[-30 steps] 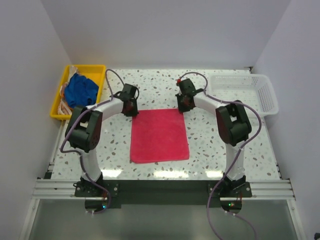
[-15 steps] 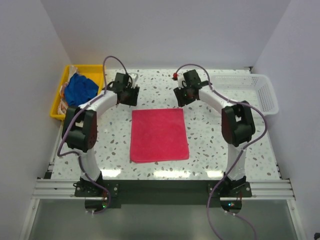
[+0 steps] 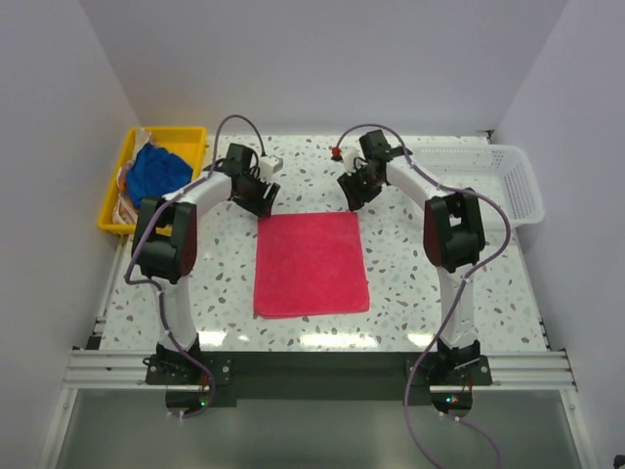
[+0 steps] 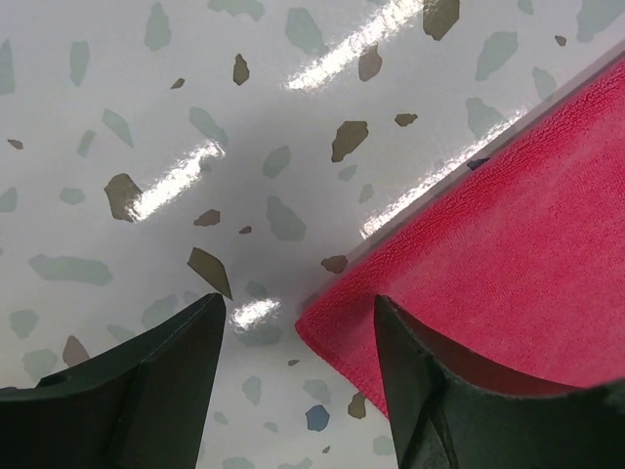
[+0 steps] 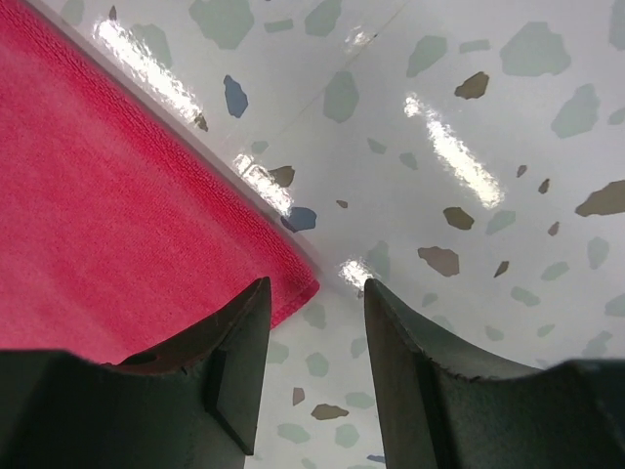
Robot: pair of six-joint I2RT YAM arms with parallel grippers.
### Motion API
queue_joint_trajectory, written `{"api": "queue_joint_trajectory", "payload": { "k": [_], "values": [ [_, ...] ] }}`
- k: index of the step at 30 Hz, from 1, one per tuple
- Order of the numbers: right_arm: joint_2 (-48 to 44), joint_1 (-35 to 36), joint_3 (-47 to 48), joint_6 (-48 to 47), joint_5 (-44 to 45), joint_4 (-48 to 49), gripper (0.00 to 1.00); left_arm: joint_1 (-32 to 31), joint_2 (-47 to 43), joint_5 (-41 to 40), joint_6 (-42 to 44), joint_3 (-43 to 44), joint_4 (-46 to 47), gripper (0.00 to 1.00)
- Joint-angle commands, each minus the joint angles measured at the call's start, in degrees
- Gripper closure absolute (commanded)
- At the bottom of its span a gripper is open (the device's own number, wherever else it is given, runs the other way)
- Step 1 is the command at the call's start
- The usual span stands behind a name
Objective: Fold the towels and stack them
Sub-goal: Fold the towel
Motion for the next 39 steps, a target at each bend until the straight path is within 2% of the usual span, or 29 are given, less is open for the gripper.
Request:
{"api": "queue_joint_trajectory", "payload": {
  "k": [1, 12, 15, 18, 20, 21, 22, 30, 39],
  "values": [
    [1.76, 0.18, 3.37, -3.26, -2.64, -4.05, 0.53, 0.18, 0.73, 3.15, 3.79, 3.43, -1.84, 0.33],
    [6.87, 0.18, 3.99, -3.43, -2.55, -5.46, 0.59, 0.18, 1.43, 2.28, 5.19, 3.35, -3.95, 0.33],
    [7.83, 0.18, 3.28, -3.43, -2.37, -4.93, 0.63, 0.18, 1.78, 2.36, 5.28, 3.17, -4.13, 0.34],
    [8.71, 0.35, 3.54, -3.78, -2.72, -5.28, 0.73, 0.18, 2.05, 3.24, 6.16, 3.61, -5.09, 0.34],
    [9.15, 0.62, 3.63, -4.83, -2.64, -5.89, 0.87, 0.18, 1.96, 4.3, 7.21, 3.44, -5.8, 0.34],
    [9.24, 0.79, 3.63, -5.28, -2.38, -6.16, 0.98, 0.18, 1.79, 4.3, 7.48, 3.52, -6.06, 0.33],
    [9.24, 0.97, 3.37, -5.72, -2.37, -6.33, 1.0, 0.18, 1.35, 4.82, 7.57, 3.44, -6.06, 0.33],
    [8.28, 2.11, 2.05, -6.51, -1.58, -5.54, 1.0, 0.18, 0.99, 5.88, 8.54, 3.26, -6.59, 0.33],
    [7.66, 2.9, 1.26, -6.42, -0.7, -5.72, 1.0, 0.18, 2.58, 3.78, 7.22, 3.44, -5.8, 0.4]
  ]
}}
